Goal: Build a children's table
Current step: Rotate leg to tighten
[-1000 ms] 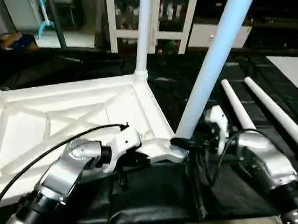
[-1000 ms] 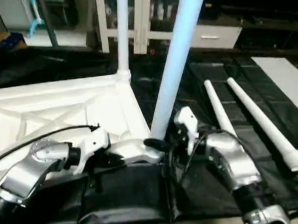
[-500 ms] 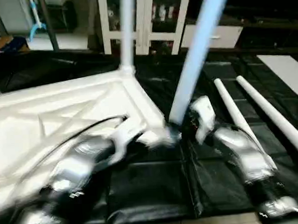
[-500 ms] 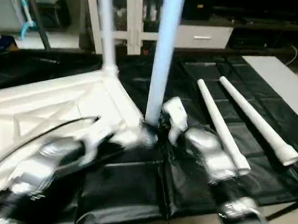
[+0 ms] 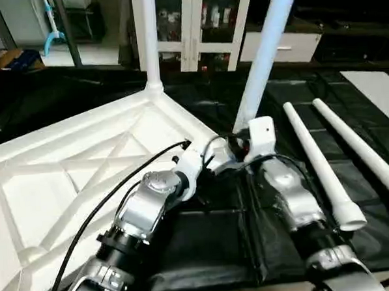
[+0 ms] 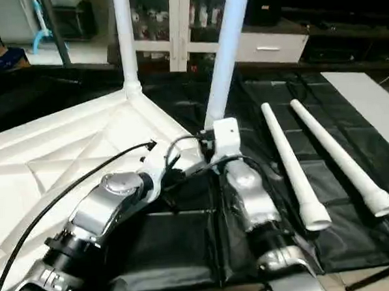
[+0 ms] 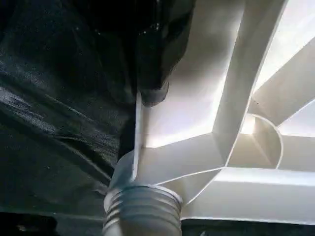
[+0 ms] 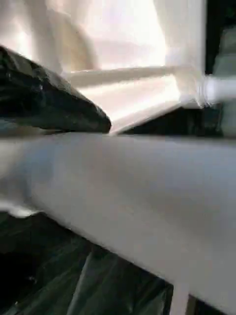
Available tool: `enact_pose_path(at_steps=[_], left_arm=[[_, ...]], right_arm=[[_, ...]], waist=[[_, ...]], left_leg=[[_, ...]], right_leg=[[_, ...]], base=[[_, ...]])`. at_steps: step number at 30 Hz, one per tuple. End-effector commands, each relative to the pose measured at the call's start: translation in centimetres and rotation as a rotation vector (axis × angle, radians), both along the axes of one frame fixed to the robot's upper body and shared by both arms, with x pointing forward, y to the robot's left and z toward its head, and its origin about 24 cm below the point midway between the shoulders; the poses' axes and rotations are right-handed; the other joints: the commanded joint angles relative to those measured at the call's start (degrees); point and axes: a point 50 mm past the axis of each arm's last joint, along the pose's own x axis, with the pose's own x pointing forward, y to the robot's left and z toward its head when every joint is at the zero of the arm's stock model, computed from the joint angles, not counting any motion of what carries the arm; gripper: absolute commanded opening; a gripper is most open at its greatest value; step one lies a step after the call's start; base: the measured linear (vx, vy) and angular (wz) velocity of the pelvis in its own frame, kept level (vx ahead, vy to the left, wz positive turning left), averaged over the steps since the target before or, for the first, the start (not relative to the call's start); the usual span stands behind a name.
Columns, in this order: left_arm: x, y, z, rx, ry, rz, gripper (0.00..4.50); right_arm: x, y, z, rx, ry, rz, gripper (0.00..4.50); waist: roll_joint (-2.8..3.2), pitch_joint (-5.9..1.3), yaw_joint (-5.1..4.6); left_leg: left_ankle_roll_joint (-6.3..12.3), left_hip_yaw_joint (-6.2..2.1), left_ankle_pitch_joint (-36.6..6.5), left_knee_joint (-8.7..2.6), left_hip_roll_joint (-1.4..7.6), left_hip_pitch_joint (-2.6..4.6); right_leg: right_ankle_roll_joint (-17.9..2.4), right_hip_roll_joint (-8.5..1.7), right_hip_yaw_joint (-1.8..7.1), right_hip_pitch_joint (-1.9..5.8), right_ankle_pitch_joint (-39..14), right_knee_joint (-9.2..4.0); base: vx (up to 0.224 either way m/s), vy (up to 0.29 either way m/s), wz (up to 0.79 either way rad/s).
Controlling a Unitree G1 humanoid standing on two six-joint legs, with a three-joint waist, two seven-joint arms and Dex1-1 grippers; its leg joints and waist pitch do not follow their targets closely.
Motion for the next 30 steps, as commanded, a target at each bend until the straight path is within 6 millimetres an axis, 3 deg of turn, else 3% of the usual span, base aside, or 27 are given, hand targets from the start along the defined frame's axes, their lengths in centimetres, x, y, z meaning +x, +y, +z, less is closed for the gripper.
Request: enact_pose_path(at_steps=[1, 2, 3, 4, 6, 7, 8, 9, 12, 16, 17, 21, 30], left_arm=[[0.2, 1.2, 0.9, 0.016, -0.062, -0.044, 0.0], [-0.3, 1.5, 0.9, -0.012, -0.036, -0.094, 0.0], [-0.8, 1.8, 0.9, -0.025, -0.013, -0.158, 0.0], [-1.2, 2.0, 0.8, -0.032, 0.003, -0.2, 0.0], [-1.9, 2.3, 1.0, -0.042, -0.001, -0.288, 0.0], [-2.9, 2.7, 1.2, -0.074, 0.013, -0.382, 0.0], [-2.9, 2.7, 1.2, -0.074, 0.014, -0.384, 0.0], [-3.5, 3.0, 1.2, -0.085, 0.039, -0.423, 0.0], [-4.3, 3.8, 1.4, -0.095, 0.085, -0.475, 0.0], [-5.1, 4.2, 1.7, -0.124, 0.126, -0.537, 0.0], [-5.2, 4.2, 1.7, -0.125, 0.134, -0.544, 0.0], [-5.2, 4.4, 1.7, -0.122, 0.135, -0.552, 0.0], [-5.3, 4.4, 1.9, -0.128, 0.144, -0.554, 0.0]], right_arm=[[-0.5, 0.3, 0.3, 0.003, -0.013, 0.096, 2.62], [-0.4, -0.4, 0.7, 0.031, -0.008, 0.108, 2.77], [-0.4, -1.1, 1.1, 0.058, -0.001, 0.144, 2.99], [-0.4, -1.4, 1.3, 0.074, 0.0, 0.167, 2.99], [-0.6, -1.9, 1.5, 0.054, -0.005, 0.243, 3.11], [-1.2, -2.7, 1.7, 0.02, -0.01, 0.365, 3.11], [-1.3, -2.7, 1.8, 0.019, -0.01, 0.368, 3.11], [-1.7, -3.4, 1.9, -0.011, -0.022, 0.435, 3.11], [-2.4, -5.2, 2.3, -0.007, -0.036, 0.521, 3.11], [-3.1, -6.4, 2.6, 0.012, -0.018, 0.622, 3.11], [-3.2, -6.6, 2.5, -0.008, -0.012, 0.638, 2.84], [-3.4, -7.0, 2.2, 0.008, 0.022, 0.705, 2.58], [-3.0, -7.0, 2.1, 0.062, 0.032, 0.665, 1.97]], waist=[[0.08, -3.22, 0.05], [0.18, -3.09, -0.27], [0.29, -3.25, -0.46], [0.38, -3.31, -0.69], [0.58, -3.21, -0.6], [0.81, -3.3, -0.47], [0.65, -3.25, -0.42], [0.83, -3.07, -0.01], [0.79, -3.07, 0.49], [0.58, -2.8, 1.01], [0.55, -2.81, 1.03], [0.43, -2.63, 1.36], [0.42, -2.97, 1.45]], left_leg=[[1.35, -0.1, -11.19, -4.34, 0.43, -0.6], [1.23, -0.13, -11.37, -4.52, 0.41, -0.87], [1.53, -0.25, -12.26, -4.4, 0.5, -0.52], [1.59, -0.14, -11.24, -4.22, 0.75, -0.32], [2.51, 0.12, -10.13, -4.06, 0.83, 0.06], [3.03, 0.03, -9.47, -4.06, 0.88, 0.01], [3.41, 0.15, -8.82, -4.04, 1.04, 0.06], [4.3, 0.45, -8.0, -3.93, 1.08, 0.33], [4.31, 0.53, -8.48, -3.99, 1.17, 0.6], [3.25, 0.56, -11.79, -4.21, 1.2, 0.75], [3.03, 0.55, -12.11, -4.23, 1.23, 0.74], [2.14, 0.52, -13.68, -4.3, 1.17, 0.82], [2.62, 0.47, -9.75, -4.11, 1.05, 0.54]], right_leg=[[-7.97, -2.14, 1.5, 3.4, -10.95, -4.08], [-7.83, -2.07, 1.47, 3.38, -11.71, -3.98], [-8.19, -2.26, 1.48, 3.33, -12.93, -4.08], [-9.43, -2.24, 1.64, 3.08, -10.68, -3.88], [-11.56, -2.11, 1.73, 2.87, -6.94, -3.65], [-12.66, -2.06, 1.6, 3.2, -5.02, -3.31], [-13.09, -2.14, 1.72, 3.26, -4.06, -3.28], [-14.37, -2.12, 1.78, 2.98, -2.23, -3.08], [-15.06, -2.21, 1.76, 3.08, -3.07, -3.03], [-13.99, -2.31, 1.82, 2.9, -9.37, -3.58], [-13.83, -2.33, 1.84, 2.92, -9.89, -3.61], [-12.31, -2.36, 1.93, 2.64, -14.2, -4.1], [-13.09, -2.29, 1.82, 2.94, -9.72, -3.51]], base=[[0.0, 0.0, 0.0], [0.0, 0.0, 0.0], [0.0, 0.0, 0.0], [0.0, 0.0, 0.0], [0.0, 0.0, 0.0], [0.0, 0.0, 0.0], [0.0, 0.0, 0.0], [0.0, 0.0, 0.0], [0.0, 0.0, 0.0], [0.0, 0.0, 0.0], [0.0, 0.0, 0.0], [0.0, 0.0, 0.0], [0.0, 0.0, 0.0]])
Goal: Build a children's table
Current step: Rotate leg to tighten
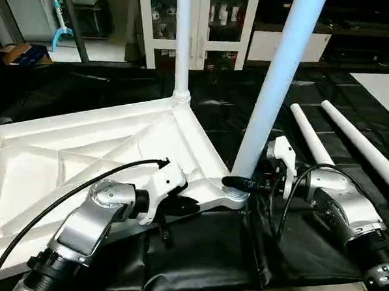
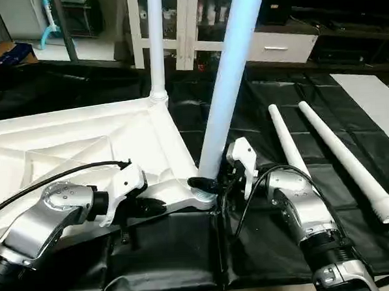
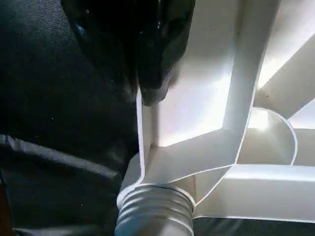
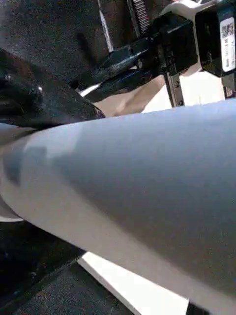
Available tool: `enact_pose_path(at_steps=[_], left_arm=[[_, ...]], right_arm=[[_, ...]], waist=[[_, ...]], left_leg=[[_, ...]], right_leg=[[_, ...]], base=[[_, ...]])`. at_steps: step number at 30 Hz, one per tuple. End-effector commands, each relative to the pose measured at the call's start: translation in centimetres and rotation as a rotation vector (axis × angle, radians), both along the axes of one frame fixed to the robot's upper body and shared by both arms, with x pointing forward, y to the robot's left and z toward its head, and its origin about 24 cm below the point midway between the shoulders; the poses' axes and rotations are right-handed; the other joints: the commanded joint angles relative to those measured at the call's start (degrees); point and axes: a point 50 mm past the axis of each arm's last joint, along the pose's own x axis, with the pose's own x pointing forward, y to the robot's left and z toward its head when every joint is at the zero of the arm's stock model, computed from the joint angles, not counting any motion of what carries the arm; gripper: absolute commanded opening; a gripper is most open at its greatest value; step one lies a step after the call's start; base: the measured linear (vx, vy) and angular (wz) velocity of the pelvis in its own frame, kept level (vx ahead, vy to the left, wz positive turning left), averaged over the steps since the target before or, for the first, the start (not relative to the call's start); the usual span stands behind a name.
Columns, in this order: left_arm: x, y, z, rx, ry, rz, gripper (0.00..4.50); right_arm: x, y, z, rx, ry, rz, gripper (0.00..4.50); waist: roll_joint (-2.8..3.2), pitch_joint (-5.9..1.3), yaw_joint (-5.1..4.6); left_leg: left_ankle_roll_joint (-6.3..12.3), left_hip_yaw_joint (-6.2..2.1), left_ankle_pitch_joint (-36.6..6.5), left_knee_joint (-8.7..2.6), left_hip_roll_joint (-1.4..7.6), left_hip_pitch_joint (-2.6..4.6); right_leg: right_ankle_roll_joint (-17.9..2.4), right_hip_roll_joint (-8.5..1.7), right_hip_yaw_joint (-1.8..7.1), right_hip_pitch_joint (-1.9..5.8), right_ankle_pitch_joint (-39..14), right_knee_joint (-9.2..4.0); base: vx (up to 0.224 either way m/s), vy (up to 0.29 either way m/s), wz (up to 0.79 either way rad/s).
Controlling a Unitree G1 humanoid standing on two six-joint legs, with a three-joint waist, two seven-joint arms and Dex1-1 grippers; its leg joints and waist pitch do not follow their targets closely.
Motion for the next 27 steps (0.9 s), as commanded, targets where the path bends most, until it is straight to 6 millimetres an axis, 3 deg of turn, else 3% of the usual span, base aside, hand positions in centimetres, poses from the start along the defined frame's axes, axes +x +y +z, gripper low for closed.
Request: enact_pose_path(at_steps=[1, 4, 5, 8, 9, 10, 12, 14, 15, 16, 17, 19, 20, 21, 26, 27], left_arm=[[-0.7, -0.9, 0.7, -0.06, 0.021, -0.088, 0.0], [0.0, -0.8, 0.2, -0.02, 0.02, -0.002, 0.0], [0.4, -0.9, 0.0, -0.005, 0.018, 0.042, 0.0], [1.8, -1.4, -0.4, 0.023, 0.0, 0.202, 0.0], [2.6, -1.7, -0.6, 0.039, -0.013, 0.3, 0.0], [3.6, -2.2, -0.8, 0.062, -0.032, 0.415, 0.0], [4.9, -3.8, -1.1, 0.088, -0.126, 0.557, 0.0], [5.1, -4.3, -1.1, 0.088, -0.15, 0.574, 0.0], [5.1, -5.5, -0.9, 0.069, -0.17, 0.565, 0.0], [5.1, -6.3, -0.6, 0.045, -0.178, 0.558, 0.0], [5.1, -6.3, -0.6, 0.045, -0.178, 0.558, 0.0], [5.2, -6.9, -0.2, 0.024, -0.189, 0.553, 0.0], [5.2, -6.8, -0.2, 0.025, -0.189, 0.553, 0.0], [5.2, -6.3, -0.1, 0.036, -0.197, 0.543, 0.0], [4.6, -5.0, -0.2, 0.02, -0.17, 0.45, 0.0], [4.1, -4.6, -0.2, -0.004, -0.143, 0.393, 0.0]], right_arm=[[1.3, -2.2, 0.6, 0.004, -0.002, -0.173, 1.95], [2.3, -2.9, -1.2, -0.13, 0.011, -0.386, 1.91], [2.7, -3.2, -2.0, -0.176, 0.025, -0.487, 1.91], [3.1, -3.7, -3.5, -0.241, 0.078, -0.723, 1.91], [3.2, -3.9, -4.3, -0.277, 0.1, -0.848, 1.91], [3.2, -3.8, -4.9, -0.299, 0.117, -1.009, 1.91], [3.2, -1.1, -5.8, -0.318, 0.118, -1.102, 1.91], [3.2, -0.2, -5.9, -0.316, 0.118, -1.101, 1.91], [3.2, 2.1, -6.0, -0.294, 0.114, -1.06, 1.91], [3.4, 3.7, -5.6, -0.228, 0.114, -1.028, 1.91], [3.4, 3.7, -5.6, -0.228, 0.114, -1.028, 1.91], [3.7, 5.3, -4.8, -0.122, 0.118, -0.974, 1.91], [3.7, 5.4, -4.6, -0.097, 0.114, -0.957, 1.91], [3.7, 5.4, -3.9, -0.036, 0.084, -0.914, 2.25], [3.5, 4.5, -2.4, 0.032, 0.01, -0.858, 2.7], [3.5, 4.0, -1.8, 0.058, -0.002, -0.83, 2.79]], waist=[[0.39, -3.22, -0.3], [0.41, -3.21, -0.7], [0.49, -3.04, -1.08], [0.49, -3.27, -1.61], [0.43, -3.06, -1.92], [0.73, -3.06, -1.82], [0.56, -3.2, -2.05], [0.28, -3.31, -1.87], [0.89, -3.39, -1.72], [0.57, -3.3, -1.91], [0.4, -3.32, -1.92], [0.69, -3.38, -1.84], [0.7, -3.3, -1.85], [0.88, -3.39, -1.72], [1.06, -3.56, -1.67], [0.87, -3.78, -1.81]], left_leg=[[2.3, 0.21, -9.82, -4.14, 1.04, 0.45], [0.93, 0.1, -10.82, -4.23, 0.97, 0.3], [0.19, 0.16, -11.02, -4.3, 0.91, 0.43], [-0.95, -0.02, -11.39, -4.23, 0.81, 0.49], [-1.43, 0.11, -11.23, -4.3, 0.85, 0.3], [-2.26, -0.04, -13.07, -4.3, 0.79, 0.75], [-3.02, -0.07, -13.47, -4.22, 0.54, 0.58], [-2.69, -0.08, -15.0, -4.17, 0.38, 0.81], [-2.03, -0.21, -15.53, -4.22, 0.33, 0.65], [-1.62, -0.14, -15.45, -4.27, 0.29, 0.37], [-1.32, -0.13, -15.93, -4.3, 0.3, 0.31], [-0.68, -0.08, -16.35, -4.3, 0.4, 0.35], [-0.68, -0.19, -16.57, -4.38, 0.47, 0.35], [-0.54, -0.26, -16.52, -4.4, 0.45, 0.27], [0.43, -0.26, -12.67, -4.31, 0.54, -0.03], [0.89, -0.41, -10.73, -4.35, 0.36, -0.55]], right_leg=[[-12.75, -2.19, 1.76, 2.91, -9.91, -3.7], [-12.16, -2.24, 1.71, 2.92, -12.32, -3.75], [-11.84, -2.13, 1.75, 2.59, -13.1, -3.94], [-11.46, -2.17, 1.68, 2.75, -13.22, -4.01], [-11.23, -2.04, 1.81, 2.67, -13.15, -4.0], [-10.56, -2.02, 1.68, 2.39, -15.33, -4.26], [-9.18, -2.02, 1.78, 2.35, -15.88, -4.5], [-7.77, -1.88, 1.62, 2.21, -16.84, -4.79], [-7.24, -1.88, 1.63, 2.36, -16.43, -4.68], [-6.97, -1.81, 1.59, 2.28, -15.88, -4.88], [-6.94, -1.84, 1.56, 2.33, -16.27, -4.9], [-6.93, -1.99, 1.62, 2.18, -16.58, -4.93], [-6.87, -1.98, 1.55, 2.24, -16.9, -4.98], [-6.68, -1.95, 1.47, 2.41, -16.36, -4.9], [-8.47, -1.91, 1.5, 2.89, -9.27, -4.2], [-8.67, -2.02, 1.48, 3.63, -7.45, -3.89]], base=[[0.0, 0.0, 0.0], [0.0, 0.0, 0.0], [0.0, 0.0, 0.0], [0.0, 0.0, 0.0], [0.0, 0.0, 0.0], [0.0, 0.0, 0.0], [0.0, 0.0, 0.0], [0.0, 0.0, 0.0], [0.0, 0.0, 0.0], [0.0, 0.0, 0.0], [0.0, 0.0, 0.0], [0.0, 0.0, 0.0], [0.0, 0.0, 0.0], [0.0, 0.0, 0.0], [0.0, 0.0, 0.0], [0.0, 0.0, 0.0]])
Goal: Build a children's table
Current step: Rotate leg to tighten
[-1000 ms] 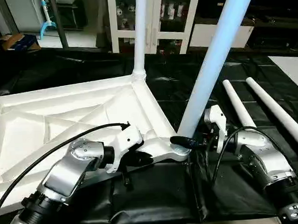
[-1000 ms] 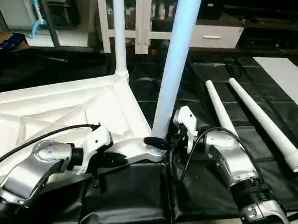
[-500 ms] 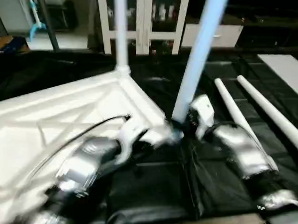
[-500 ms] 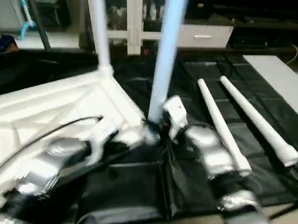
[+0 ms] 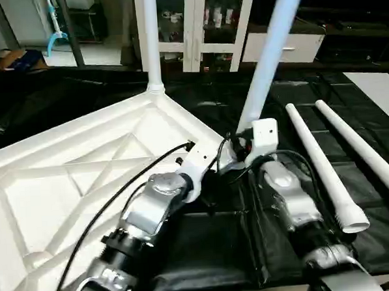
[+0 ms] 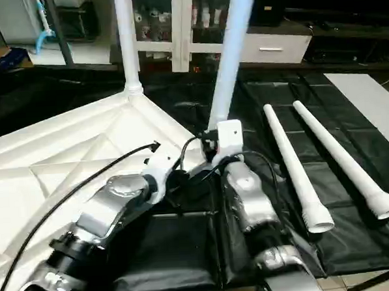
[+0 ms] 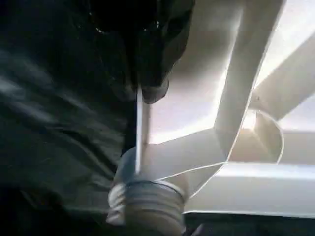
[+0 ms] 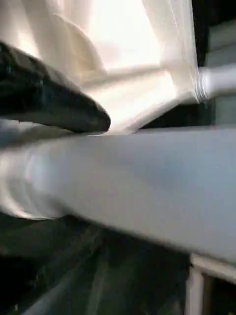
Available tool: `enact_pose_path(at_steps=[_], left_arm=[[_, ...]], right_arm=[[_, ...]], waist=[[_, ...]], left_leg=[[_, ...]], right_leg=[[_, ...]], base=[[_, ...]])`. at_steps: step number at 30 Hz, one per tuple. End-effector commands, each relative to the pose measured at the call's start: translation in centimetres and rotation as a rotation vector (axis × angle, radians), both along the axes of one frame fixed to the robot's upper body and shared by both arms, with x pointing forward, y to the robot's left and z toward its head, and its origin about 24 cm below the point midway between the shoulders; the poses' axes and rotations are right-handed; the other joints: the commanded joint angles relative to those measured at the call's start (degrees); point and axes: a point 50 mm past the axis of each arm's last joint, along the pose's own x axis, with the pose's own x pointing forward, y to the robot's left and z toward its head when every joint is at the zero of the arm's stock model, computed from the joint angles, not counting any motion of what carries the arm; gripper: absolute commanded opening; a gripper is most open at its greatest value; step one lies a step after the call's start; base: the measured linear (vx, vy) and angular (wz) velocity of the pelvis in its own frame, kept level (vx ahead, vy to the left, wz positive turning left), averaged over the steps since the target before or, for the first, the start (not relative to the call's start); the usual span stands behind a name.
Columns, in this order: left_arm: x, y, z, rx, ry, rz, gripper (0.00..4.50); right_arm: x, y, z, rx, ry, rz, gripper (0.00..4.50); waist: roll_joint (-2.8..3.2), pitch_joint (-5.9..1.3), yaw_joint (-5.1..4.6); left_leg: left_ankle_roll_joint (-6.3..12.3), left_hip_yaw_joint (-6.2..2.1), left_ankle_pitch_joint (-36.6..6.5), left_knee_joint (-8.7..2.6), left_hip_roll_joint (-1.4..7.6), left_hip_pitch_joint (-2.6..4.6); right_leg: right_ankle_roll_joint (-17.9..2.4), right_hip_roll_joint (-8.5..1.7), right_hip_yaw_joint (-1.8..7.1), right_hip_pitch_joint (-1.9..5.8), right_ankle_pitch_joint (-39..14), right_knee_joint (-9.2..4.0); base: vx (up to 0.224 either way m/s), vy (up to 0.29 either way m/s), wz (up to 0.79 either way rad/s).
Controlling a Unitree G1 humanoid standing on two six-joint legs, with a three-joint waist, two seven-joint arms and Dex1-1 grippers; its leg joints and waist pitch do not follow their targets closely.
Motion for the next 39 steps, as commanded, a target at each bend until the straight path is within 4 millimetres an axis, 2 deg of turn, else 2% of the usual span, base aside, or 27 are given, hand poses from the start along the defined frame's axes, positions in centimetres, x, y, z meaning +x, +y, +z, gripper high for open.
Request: enact_pose_path(at_steps=[1, 2, 3, 4, 5, 6, 8, 9, 12, 14, 16, 17, 20, 21, 26, 28, 29, 30, 31, 32, 33, 34, 36, 37, 38, 39], left_arm=[[-0.6, 0.9, 0.8, -0.068, -0.02, -0.101, 0.0], [-0.6, 0.9, 0.8, -0.068, -0.02, -0.101, 0.0], [-1.3, 1.6, 0.9, -0.085, -0.014, -0.203, 0.0], [-1.9, 2.0, 1.0, -0.093, -0.008, -0.27, 0.0], [-2.6, 2.6, 1.1, -0.11, 0.014, -0.337, 0.0], [-3.1, 3.0, 1.2, -0.116, 0.036, -0.38, 0.0], [-3.8, 3.6, 1.4, -0.12, 0.072, -0.432, 0.0], [-4.0, 3.7, 1.4, -0.125, 0.081, -0.451, 0.0], [-4.2, 3.7, 1.5, -0.136, 0.094, -0.469, 0.0], [-4.4, 3.6, 1.6, -0.143, 0.099, -0.482, 0.0], [-4.4, 3.6, 1.6, -0.143, 0.1, -0.484, 0.0], [-4.5, 3.7, 1.5, -0.145, 0.104, -0.493, 0.0], [-4.6, 3.8, 1.6, -0.15, 0.107, -0.512, 0.0], [-4.7, 3.8, 1.6, -0.151, 0.107, -0.515, 0.0], [-4.7, 4.0, 1.7, -0.147, 0.112, -0.52, 0.0], [-4.6, 4.0, 1.6, -0.141, 0.111, -0.515, 0.0], [-4.2, 3.9, 1.3, -0.113, 0.112, -0.462, 0.0], [-4.1, 3.9, 1.3, -0.107, 0.111, -0.447, 0.0], [-3.4, 3.6, 0.9, -0.08, 0.104, -0.372, 0.0], [-3.0, 3.5, 0.8, -0.067, 0.101, -0.332, 0.0], [-2.2, 3.1, 0.5, -0.041, 0.089, -0.239, 0.0], [-2.2, 3.1, 0.5, -0.041, 0.089, -0.239, 0.0], [-0.7, 2.7, 0.2, -0.019, 0.062, -0.07, 0.0], [0.3, 2.2, 0.1, -0.013, 0.03, 0.053, 0.0], [1.4, 1.4, 0.3, -0.029, -0.023, 0.173, 0.0], [1.8, 0.9, 0.5, -0.04, -0.061, 0.216, 0.0]], right_arm=[[0.0, -1.1, 1.4, 0.029, -0.041, 0.076, 2.91], [0.0, -1.1, 1.4, 0.029, -0.041, 0.076, 3.03], [-0.5, -1.8, 2.0, 0.058, -0.046, 0.191, 3.1], [-0.9, -2.1, 2.5, 0.077, -0.048, 0.274, 3.1], [-1.6, -2.7, 3.0, 0.06, -0.058, 0.394, 3.1], [-2.2, -3.3, 3.3, 0.042, -0.062, 0.48, 3.1], [-2.8, -4.7, 3.8, 0.005, -0.073, 0.588, 3.1], [-2.8, -5.2, 4.0, 0.005, -0.079, 0.601, 3.1], [-2.8, -5.8, 4.3, 0.006, -0.088, 0.617, 3.1], [-2.9, -6.3, 4.4, -0.003, -0.092, 0.655, 3.1], [-3.1, -6.6, 4.3, 0.003, -0.085, 0.683, 2.95], [-3.3, -6.6, 4.3, 0.013, -0.064, 0.718, 2.85], [-3.6, -6.7, 4.2, 0.027, -0.047, 0.752, 2.73], [-3.6, -6.7, 4.3, 0.029, -0.049, 0.753, 2.45], [-3.4, -6.8, 4.0, 0.049, -0.044, 0.73, 2.12], [-3.2, -6.8, 3.8, 0.033, -0.034, 0.707, 2.0], [-2.4, -7.0, 2.9, -0.033, -0.001, 0.577, 2.0], [-2.2, -7.1, 2.6, -0.054, 0.011, 0.536, 1.99], [-1.2, -7.4, 1.2, -0.136, 0.069, 0.341, 1.94], [-0.9, -7.6, 0.7, -0.164, 0.091, 0.255, 1.94], [-0.4, -8.0, -0.3, -0.21, 0.138, 0.081, 1.91], [-0.4, -8.0, -0.3, -0.21, 0.138, 0.081, 1.9], [-0.2, -8.3, -1.5, -0.233, 0.2, -0.131, 1.88], [-0.1, -8.0, -2.3, -0.234, 0.244, -0.261, 1.88], [-0.1, -6.8, -3.0, -0.231, 0.27, -0.349, 1.88], [0.0, -5.6, -3.0, -0.242, 0.261, -0.353, 1.87]], waist=[[0.39, -3.45, 0.11], [0.5, -3.49, 0.11], [0.6, -3.42, 0.24], [0.64, -3.32, 0.12], [0.92, -3.3, 0.35], [0.91, -3.32, 0.67], [0.79, -3.05, 1.07], [0.86, -2.87, 1.33], [0.81, -2.59, 1.75], [0.27, -2.51, 1.99], [0.49, -2.43, 2.2], [0.33, -2.47, 2.26], [0.35, -2.62, 2.24], [0.27, -2.67, 2.23], [0.28, -2.78, 2.23], [0.3, -2.78, 2.22], [0.3, -2.79, 2.21], [0.49, -2.7, 1.95], [0.43, -2.55, 1.7], [0.4, -2.35, 1.43], [0.52, -2.64, 0.93], [0.56, -2.63, 0.84], [0.4, -2.62, 0.49], [0.48, -2.66, 0.45], [0.54, -2.54, 0.19], [0.34, -2.66, 0.04]], left_leg=[[1.49, -0.1, -9.22, -4.27, 0.49, -0.44], [1.96, -0.02, -8.66, -4.08, 0.56, -0.26], [3.16, 0.07, -8.06, -3.96, 0.6, 0.07], [3.85, 0.2, -6.99, -3.95, 0.71, -0.05], [4.3, 0.3, -7.22, -3.91, 0.67, 0.24], [4.99, 0.26, -6.88, -3.89, 1.04, 0.35], [5.66, 0.63, -7.87, -3.8, 1.05, 0.71], [5.5, 0.65, -8.88, -3.97, 1.24, 0.68], [3.73, 0.9, -11.38, -4.13, 1.16, 0.99], [2.95, 0.92, -12.37, -4.23, 1.21, 1.01], [2.45, 0.95, -13.05, -4.22, 1.2, 1.23], [2.42, 0.89, -12.68, -4.22, 1.15, 1.02], [2.66, 0.73, -11.07, -4.22, 1.13, 0.69], [2.85, 0.73, -10.26, -4.17, 1.08, 0.64], [3.4, 0.8, -8.37, -4.0, 1.0, 0.55], [3.26, 0.78, -8.64, -4.01, 1.0, 0.55], [3.12, 0.76, -8.57, -4.02, 1.03, 0.55], [2.51, 0.84, -8.79, -4.03, 0.88, 0.53], [1.39, 0.8, -9.67, -4.14, 0.99, 0.53], [0.72, 0.8, -10.46, -4.24, 0.71, 0.49], [-1.38, 0.49, -11.99, -4.31, 0.71, 0.65], [-1.59, 0.5, -12.45, -4.27, 0.66, 0.78], [-1.84, 0.29, -14.04, -4.38, 0.58, 0.55], [-2.04, 0.27, -14.34, -4.34, 0.63, 0.55], [-2.67, 0.45, -14.83, -4.2, 0.47, 0.96], [-3.13, 0.27, -15.91, -4.22, 0.25, 0.83]], right_leg=[[-9.55, -2.1, 1.44, 3.59, -5.24, -3.4], [-10.03, -2.06, 1.49, 3.53, -4.16, -3.38], [-11.26, -1.98, 1.54, 3.6, -2.33, -3.27], [-12.56, -1.96, 1.62, 3.49, -0.61, -3.0], [-12.97, -2.02, 1.63, 3.39, -0.41, -3.12], [-13.72, -2.2, 1.71, 3.64, 0.45, -2.88], [-14.73, -2.1, 1.69, 3.12, -0.79, -3.04], [-14.93, -2.28, 1.77, 3.16, -2.82, -3.1], [-14.13, -2.3, 1.89, 2.74, -8.46, -3.72], [-13.01, -2.35, 1.95, 2.63, -11.57, -3.91], [-12.1, -2.39, 2.04, 2.35, -13.69, -4.16], [-11.71, -2.4, 2.02, 2.54, -13.94, -4.14], [-11.48, -2.44, 1.98, 2.8, -12.58, -3.9], [-11.56, -2.43, 1.94, 2.82, -11.74, -3.82], [-12.3, -2.39, 1.87, 2.93, -9.58, -3.57], [-12.29, -2.39, 1.87, 2.91, -10.01, -3.6], [-12.25, -2.42, 1.86, 2.9, -10.12, -3.57], [-12.25, -2.31, 1.85, 2.71, -10.54, -3.68], [-11.88, -2.36, 1.88, 2.58, -12.56, -3.82], [-11.34, -2.2, 1.83, 2.44, -14.5, -4.09], [-9.98, -2.36, 1.8, 2.64, -17.42, -4.2], [-9.83, -2.35, 1.81, 2.45, -17.66, -4.34], [-8.9, -2.25, 1.7, 2.58, -18.85, -4.49], [-8.54, -2.19, 1.72, 2.55, -18.75, -4.47], [-8.28, -1.97, 1.82, 1.88, -18.3, -4.75], [-7.66, -1.91, 1.7, 2.1, -19.27, -4.79]], base=[[0.0, 0.0, 0.0], [0.0, 0.0, 0.0], [0.0, 0.0, 0.0], [0.0, 0.0, 0.0], [0.0, 0.0, 0.0], [0.0, 0.0, 0.0], [0.0, 0.0, 0.0], [0.0, 0.0, 0.0], [0.0, 0.0, 0.0], [0.0, 0.0, 0.0], [0.0, 0.0, 0.0], [0.0, 0.0, 0.0], [0.0, 0.0, 0.0], [0.0, 0.0, 0.0], [0.0, 0.0, 0.0], [0.0, 0.0, 0.0], [0.0, 0.0, 0.0], [0.0, 0.0, 0.0], [0.0, 0.0, 0.0], [0.0, 0.0, 0.0], [0.0, 0.0, 0.0], [0.0, 0.0, 0.0], [0.0, 0.0, 0.0], [0.0, 0.0, 0.0], [0.0, 0.0, 0.0], [0.0, 0.0, 0.0]])
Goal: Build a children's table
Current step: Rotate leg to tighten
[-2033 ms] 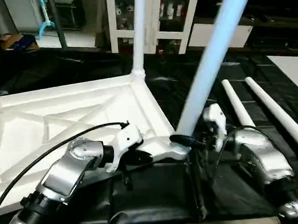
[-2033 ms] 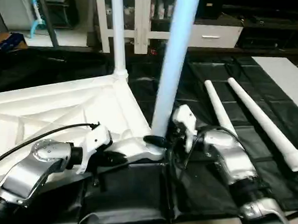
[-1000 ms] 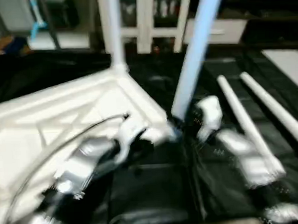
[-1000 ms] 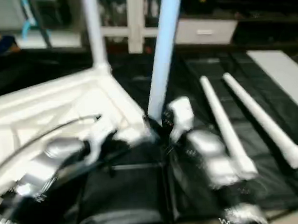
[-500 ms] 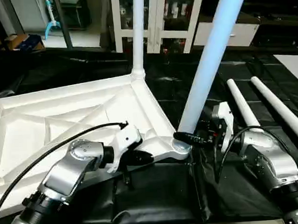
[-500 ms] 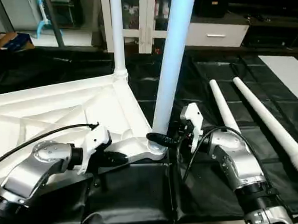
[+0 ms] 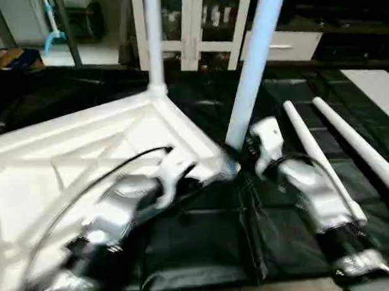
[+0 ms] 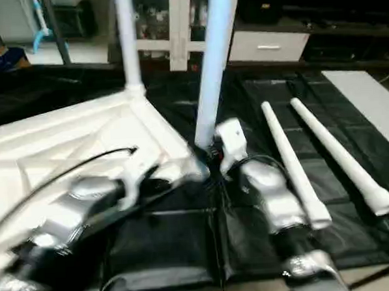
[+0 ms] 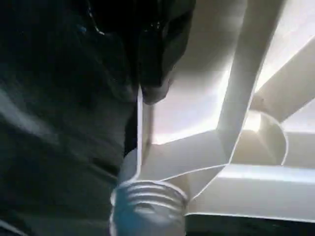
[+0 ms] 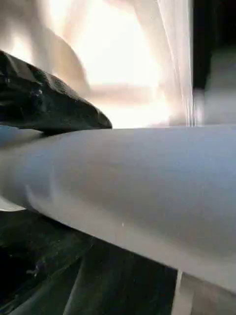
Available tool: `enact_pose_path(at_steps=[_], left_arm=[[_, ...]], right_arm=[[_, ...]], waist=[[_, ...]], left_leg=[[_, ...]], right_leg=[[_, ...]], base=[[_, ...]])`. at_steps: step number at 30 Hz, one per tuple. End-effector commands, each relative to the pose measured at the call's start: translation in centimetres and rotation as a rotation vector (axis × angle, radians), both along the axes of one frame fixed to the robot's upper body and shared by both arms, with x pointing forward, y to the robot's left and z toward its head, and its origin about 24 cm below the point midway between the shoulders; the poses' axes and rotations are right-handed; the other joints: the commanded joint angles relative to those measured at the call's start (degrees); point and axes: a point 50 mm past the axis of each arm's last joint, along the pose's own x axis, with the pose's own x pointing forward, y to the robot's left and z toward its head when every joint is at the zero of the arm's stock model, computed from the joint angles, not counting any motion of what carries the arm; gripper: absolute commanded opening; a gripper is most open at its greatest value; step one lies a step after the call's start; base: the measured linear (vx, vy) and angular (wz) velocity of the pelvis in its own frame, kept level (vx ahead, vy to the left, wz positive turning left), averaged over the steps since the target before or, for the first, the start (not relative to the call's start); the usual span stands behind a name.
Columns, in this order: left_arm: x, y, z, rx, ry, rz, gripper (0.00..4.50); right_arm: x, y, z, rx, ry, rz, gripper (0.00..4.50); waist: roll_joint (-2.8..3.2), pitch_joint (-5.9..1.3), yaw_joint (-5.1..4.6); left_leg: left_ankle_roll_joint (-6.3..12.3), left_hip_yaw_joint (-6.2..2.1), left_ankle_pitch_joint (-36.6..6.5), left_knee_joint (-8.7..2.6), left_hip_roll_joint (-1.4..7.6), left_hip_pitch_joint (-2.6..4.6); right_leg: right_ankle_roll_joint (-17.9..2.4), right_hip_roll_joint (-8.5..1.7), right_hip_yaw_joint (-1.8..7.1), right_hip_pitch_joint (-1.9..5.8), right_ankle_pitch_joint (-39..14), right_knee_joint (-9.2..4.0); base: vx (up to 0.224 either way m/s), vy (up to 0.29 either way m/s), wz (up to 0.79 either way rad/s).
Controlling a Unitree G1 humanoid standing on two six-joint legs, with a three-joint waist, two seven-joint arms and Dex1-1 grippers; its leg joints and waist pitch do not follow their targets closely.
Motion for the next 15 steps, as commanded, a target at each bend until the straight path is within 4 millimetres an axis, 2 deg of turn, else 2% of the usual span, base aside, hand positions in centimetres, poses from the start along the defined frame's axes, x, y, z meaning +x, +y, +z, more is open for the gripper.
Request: enact_pose_path(at_steps=[1, 2, 3, 4, 5, 6, 8, 10, 11, 12, 13, 15], left_arm=[[1.7, 1.2, 1.0, 0.01, -0.116, 0.193, 0.0], [1.7, 1.1, 1.1, 0.008, -0.117, 0.194, 0.0], [1.7, 0.0, 1.4, -0.006, -0.138, 0.183, 0.0], [1.6, -0.3, 1.4, -0.007, -0.139, 0.168, 0.0], [1.6, -0.3, 1.4, -0.007, -0.139, 0.168, 0.0], [1.6, 0.0, 1.5, 0.003, -0.139, 0.159, 0.0], [1.6, 0.4, 1.6, 0.013, -0.138, 0.155, 0.0], [1.3, 1.1, 1.5, 0.019, -0.129, 0.123, 0.0], [1.2, 1.3, 1.5, 0.02, -0.126, 0.108, 0.0], [1.1, 1.3, 1.5, 0.014, -0.125, 0.083, 0.0], [0.8, 1.4, 1.5, 0.001, -0.12, 0.03, 0.0], [-0.5, 1.9, 1.2, -0.028, -0.072, -0.117, 0.0]], right_arm=[[-1.4, -3.2, -4.9, -0.17, 0.211, -0.276, 1.87], [-1.4, -3.1, -4.9, -0.169, 0.209, -0.272, 1.87], [-1.1, -0.1, -4.6, -0.151, 0.178, -0.186, 1.87], [-0.9, 1.0, -4.3, -0.136, 0.161, -0.136, 1.87], [-0.9, 1.0, -4.3, -0.136, 0.161, -0.136, 1.86], [-0.7, 2.0, -3.3, -0.063, 0.109, -0.062, 1.86], [-0.6, 2.1, -2.8, -0.014, 0.076, -0.03, 1.86], [-0.7, 2.1, -1.5, 0.071, -0.015, 0.032, 2.42], [-0.8, 2.1, -1.1, 0.085, -0.037, 0.052, 2.42], [-0.8, 1.9, -0.9, 0.086, -0.046, 0.058, 2.64], [-0.9, 1.7, -0.6, 0.087, -0.061, 0.07, 2.64], [-1.2, 0.9, 0.1, 0.119, -0.071, 0.137, 2.9]], waist=[[0.32, -3.38, -0.2], [0.28, -3.33, -0.22], [0.27, -3.41, -0.14], [-0.16, -3.35, -0.21], [-0.04, -3.44, -0.1], [0.2, -3.36, -0.09], [0.21, -3.36, -0.03], [0.16, -3.57, 0.08], [0.18, -3.6, 0.18], [0.24, -3.58, 0.09], [0.37, -3.63, -0.09], [0.56, -3.91, -0.24]], left_leg=[[-2.8, 0.03, -16.1, -4.27, 0.21, 0.51], [-2.56, -0.03, -16.01, -4.3, 0.22, 0.35], [-1.79, 0.02, -16.2, -4.26, 0.19, 0.27], [-1.24, -0.02, -16.24, -4.32, 0.21, 0.05], [-1.03, -0.06, -16.05, -4.31, 0.21, 0.02], [-0.71, 0.01, -16.36, -4.32, 0.29, 0.13], [-0.26, -0.09, -16.38, -4.42, 0.41, 0.02], [0.35, -0.07, -14.05, -4.36, 0.49, -0.21], [0.64, 0.0, -13.44, -4.3, 0.54, -0.14], [1.19, 0.05, -12.83, -4.29, 0.51, -0.36], [1.32, -0.12, -11.6, -4.39, 0.39, -0.75], [1.82, -0.2, -9.32, -4.19, 0.58, -0.53]], right_leg=[[-7.1, -1.88, 1.51, 1.95, -18.6, -4.97], [-6.83, -1.88, 1.49, 2.01, -18.35, -4.94], [-6.35, -1.88, 1.46, 1.99, -18.03, -5.04], [-6.01, -1.91, 1.35, 2.05, -18.49, -5.12], [-5.97, -1.95, 1.33, 2.15, -18.37, -4.95], [-5.93, -1.97, 1.38, 1.95, -18.42, -5.05], [-5.92, -1.99, 1.31, 2.09, -17.75, -4.94], [-6.77, -1.99, 1.35, 2.41, -13.72, -4.52], [-7.14, -1.99, 1.35, 2.4, -12.52, -4.43], [-7.83, -1.9, 1.34, 2.53, -10.98, -4.23], [-8.13, -2.01, 1.32, 2.98, -9.85, -4.11], [-9.34, -1.97, 1.33, 2.99, -6.35, -3.61]], base=[[0.0, 0.0, 0.0], [0.0, 0.0, 0.0], [0.0, 0.0, 0.0], [0.0, 0.0, 0.0], [0.0, 0.0, 0.0], [0.0, 0.0, 0.0], [0.0, 0.0, 0.0], [0.0, 0.0, 0.0], [0.0, 0.0, 0.0], [0.0, 0.0, 0.0], [0.0, 0.0, 0.0], [0.0, 0.0, 0.0]])
